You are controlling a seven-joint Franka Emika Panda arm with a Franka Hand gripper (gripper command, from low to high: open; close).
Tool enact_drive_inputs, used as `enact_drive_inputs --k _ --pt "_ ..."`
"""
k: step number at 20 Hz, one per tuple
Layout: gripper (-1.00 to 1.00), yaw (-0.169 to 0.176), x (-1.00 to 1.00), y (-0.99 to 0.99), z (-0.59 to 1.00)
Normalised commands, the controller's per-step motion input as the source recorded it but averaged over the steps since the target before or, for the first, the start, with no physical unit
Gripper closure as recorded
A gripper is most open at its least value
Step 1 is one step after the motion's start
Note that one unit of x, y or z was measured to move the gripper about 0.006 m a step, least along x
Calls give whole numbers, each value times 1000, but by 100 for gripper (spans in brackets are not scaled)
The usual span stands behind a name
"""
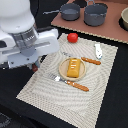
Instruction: Interact with the objects in diverse but meaningful ways.
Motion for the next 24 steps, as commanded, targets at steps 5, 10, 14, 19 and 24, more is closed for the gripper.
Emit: enact_drive_inputs --k 5,10,14,19,24 --pt "100 -64 746 -266 117" --pt "100 -32 796 -303 91" --pt "100 -55 803 -344 204" --pt "100 -61 787 -378 248" --pt "100 -57 770 -425 268"
